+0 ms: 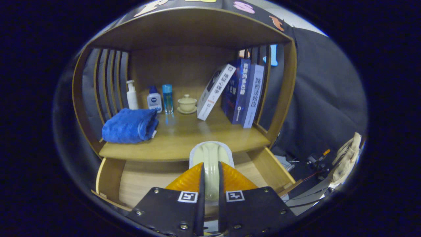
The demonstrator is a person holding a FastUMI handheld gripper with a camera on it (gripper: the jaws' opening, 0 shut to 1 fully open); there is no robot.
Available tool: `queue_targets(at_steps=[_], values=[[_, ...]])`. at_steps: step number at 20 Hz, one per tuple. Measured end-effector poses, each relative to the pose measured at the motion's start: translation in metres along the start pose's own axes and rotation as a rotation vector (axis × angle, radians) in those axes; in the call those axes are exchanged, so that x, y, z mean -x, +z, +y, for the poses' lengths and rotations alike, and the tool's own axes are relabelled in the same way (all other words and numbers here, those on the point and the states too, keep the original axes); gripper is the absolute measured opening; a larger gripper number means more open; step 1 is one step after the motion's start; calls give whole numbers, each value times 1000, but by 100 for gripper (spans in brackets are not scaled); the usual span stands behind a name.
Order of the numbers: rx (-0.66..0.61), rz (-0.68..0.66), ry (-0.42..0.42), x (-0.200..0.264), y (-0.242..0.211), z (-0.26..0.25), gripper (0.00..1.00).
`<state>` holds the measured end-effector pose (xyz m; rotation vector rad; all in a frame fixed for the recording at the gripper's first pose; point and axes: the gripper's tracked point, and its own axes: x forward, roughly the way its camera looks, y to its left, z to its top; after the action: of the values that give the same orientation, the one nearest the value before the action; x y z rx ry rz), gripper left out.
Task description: Pull open the drawer, take out the items inside it, and place them on the countertop above the cabinet.
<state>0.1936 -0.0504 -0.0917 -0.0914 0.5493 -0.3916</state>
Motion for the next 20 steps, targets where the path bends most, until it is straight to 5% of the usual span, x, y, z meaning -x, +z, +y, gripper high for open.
queue_targets(at_steps=[8, 20], values=[[-59, -123, 88, -38, 42, 19, 17], [-60, -23, 116, -116, 26, 33, 17]])
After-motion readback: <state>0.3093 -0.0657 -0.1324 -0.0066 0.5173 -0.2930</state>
